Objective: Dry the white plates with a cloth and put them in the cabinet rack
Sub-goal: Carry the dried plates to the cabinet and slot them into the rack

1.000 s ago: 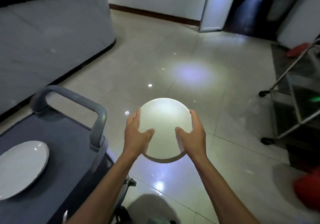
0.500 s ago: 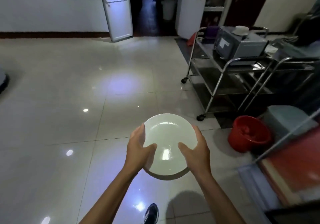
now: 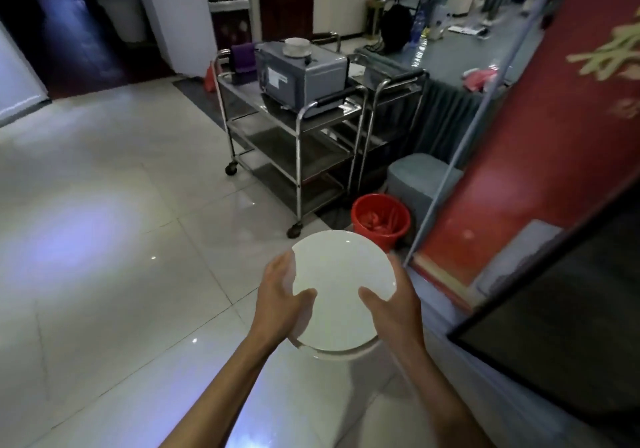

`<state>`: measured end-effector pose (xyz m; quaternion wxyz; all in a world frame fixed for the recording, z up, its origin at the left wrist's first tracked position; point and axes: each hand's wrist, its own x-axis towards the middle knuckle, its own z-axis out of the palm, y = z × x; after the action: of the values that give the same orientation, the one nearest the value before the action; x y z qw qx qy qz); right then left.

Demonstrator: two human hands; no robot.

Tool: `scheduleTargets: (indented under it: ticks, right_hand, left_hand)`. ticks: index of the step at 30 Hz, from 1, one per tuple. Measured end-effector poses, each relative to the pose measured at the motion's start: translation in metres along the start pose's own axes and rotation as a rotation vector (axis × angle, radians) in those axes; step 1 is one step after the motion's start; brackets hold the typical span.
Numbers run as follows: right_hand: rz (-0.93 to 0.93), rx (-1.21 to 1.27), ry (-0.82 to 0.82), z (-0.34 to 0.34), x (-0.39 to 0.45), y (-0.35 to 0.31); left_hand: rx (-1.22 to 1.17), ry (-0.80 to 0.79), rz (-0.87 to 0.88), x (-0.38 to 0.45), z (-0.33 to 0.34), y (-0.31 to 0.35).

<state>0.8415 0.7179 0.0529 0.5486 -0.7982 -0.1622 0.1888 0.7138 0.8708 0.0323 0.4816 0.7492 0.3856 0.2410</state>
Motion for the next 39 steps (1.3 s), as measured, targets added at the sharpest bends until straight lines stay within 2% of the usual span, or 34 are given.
scheduleTargets:
  ticks: [3, 7, 16, 26, 39]
  right_hand:
    - [0.057, 0.025, 0.125, -0.031, 0.011, 0.010]
    - [0.064, 0.050, 0.242, -0.082, 0.031, 0.024]
    - [0.109, 0.090, 0.504, -0.218, 0.073, 0.059]
    - [0.148, 0.149, 0.760, -0.366, 0.070, 0.096]
    - [0.310, 0.100, 1.172, -0.503, 0.051, 0.162]
  left_hand:
    - [0.063, -0.112, 0.058, 0.019, 0.040, 0.019]
    - [0.110, -0.233, 0.051, 0.043, 0.107, 0.049]
    - [0.034, -0.462, 0.189, 0.055, 0.263, 0.131]
    - [-0.035, -0.695, 0.325, 0.018, 0.407, 0.223]
    - [-0.062, -1.134, 0.397, -0.037, 0.600, 0.283]
